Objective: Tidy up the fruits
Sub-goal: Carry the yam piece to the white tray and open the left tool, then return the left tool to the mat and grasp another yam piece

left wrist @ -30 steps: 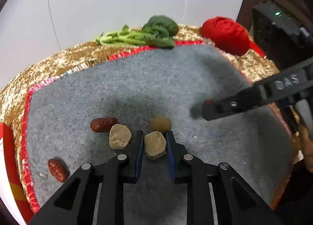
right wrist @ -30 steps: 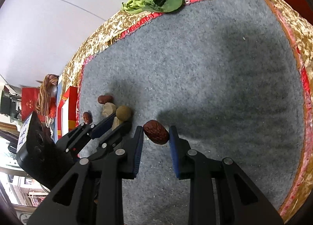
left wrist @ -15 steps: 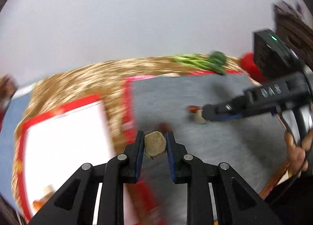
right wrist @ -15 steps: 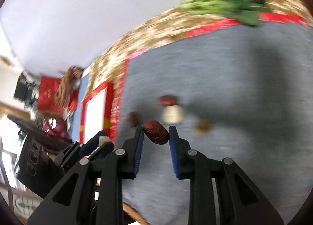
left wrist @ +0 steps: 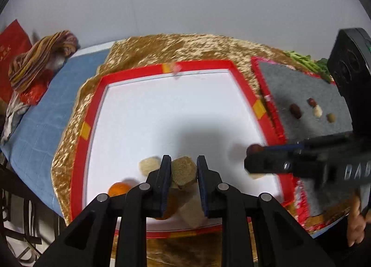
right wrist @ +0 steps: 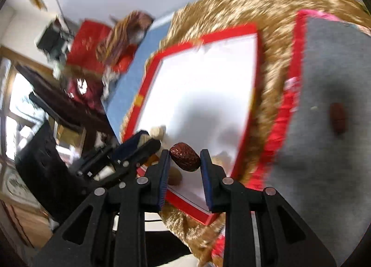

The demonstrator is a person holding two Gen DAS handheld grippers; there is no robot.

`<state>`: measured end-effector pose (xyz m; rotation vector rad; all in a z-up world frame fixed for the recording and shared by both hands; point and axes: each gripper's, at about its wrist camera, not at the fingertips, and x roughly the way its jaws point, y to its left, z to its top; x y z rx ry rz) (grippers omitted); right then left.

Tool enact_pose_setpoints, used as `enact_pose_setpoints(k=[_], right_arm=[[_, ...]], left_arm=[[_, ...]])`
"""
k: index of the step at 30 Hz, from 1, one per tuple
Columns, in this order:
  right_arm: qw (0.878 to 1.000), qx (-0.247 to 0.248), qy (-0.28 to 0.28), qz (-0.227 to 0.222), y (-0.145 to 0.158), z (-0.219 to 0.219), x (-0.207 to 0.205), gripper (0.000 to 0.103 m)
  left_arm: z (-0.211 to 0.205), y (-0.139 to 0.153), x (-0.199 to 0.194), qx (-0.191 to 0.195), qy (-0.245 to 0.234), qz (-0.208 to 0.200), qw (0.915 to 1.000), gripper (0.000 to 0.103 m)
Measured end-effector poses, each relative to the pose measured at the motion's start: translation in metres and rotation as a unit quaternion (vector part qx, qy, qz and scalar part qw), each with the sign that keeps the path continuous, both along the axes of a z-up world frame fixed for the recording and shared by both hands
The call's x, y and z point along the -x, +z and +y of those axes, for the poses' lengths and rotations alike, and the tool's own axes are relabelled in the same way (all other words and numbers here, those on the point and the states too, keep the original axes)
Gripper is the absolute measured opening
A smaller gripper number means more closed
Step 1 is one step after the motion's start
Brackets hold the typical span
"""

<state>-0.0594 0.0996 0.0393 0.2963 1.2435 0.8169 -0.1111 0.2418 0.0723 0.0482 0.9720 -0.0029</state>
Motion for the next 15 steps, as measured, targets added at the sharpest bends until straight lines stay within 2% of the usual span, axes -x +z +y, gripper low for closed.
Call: enact_pose_setpoints(k=[2, 3, 4, 5, 6, 8, 11, 15], right_arm=[[1.0, 0.011, 0.01, -0.008, -0.003, 0.011, 0.002, 0.028], [1.0, 0.014, 0.01, -0.013, -0.004, 0.012, 0.003, 0.028], [0.999, 0.023, 0.008, -0.022, -0.003, 0.015, 0.003, 0.03], [0.999, 0.031, 0.006, -0.03, -0.001, 0.015, 0.004, 0.046], [0.999, 0.029, 0.003, -0.038, 0.002, 0.014, 0.004, 0.065], [0.999, 0.014, -0.001, -0.047, 0.009, 0.01, 0.002, 0.074], [0.998, -0.006, -0.021, -0.065, 0.026, -0.014, -0.004, 0.074], [0.994, -0.02, -0.073, -0.073, 0.044, -0.066, -0.016, 0.074]], left_arm=[[0.006, -0.001, -0.002, -0.01, 0.017, 0.003, 0.9998, 0.024], [0.008, -0.001, -0.004, -0.016, 0.024, 0.004, 0.9996, 0.033], [0.01, -0.001, -0.004, -0.021, 0.029, 0.001, 0.9994, 0.037], [0.011, 0.001, -0.005, -0.025, 0.033, -0.006, 0.9991, 0.045], [0.01, 0.004, -0.004, -0.028, 0.036, -0.014, 0.9989, 0.052], [0.008, 0.01, -0.004, -0.031, 0.042, -0.033, 0.9981, 0.061], [0.0, 0.021, -0.005, -0.022, 0.041, -0.063, 0.9969, 0.062], [-0.024, 0.03, -0.008, -0.004, 0.017, -0.089, 0.9959, 0.072]])
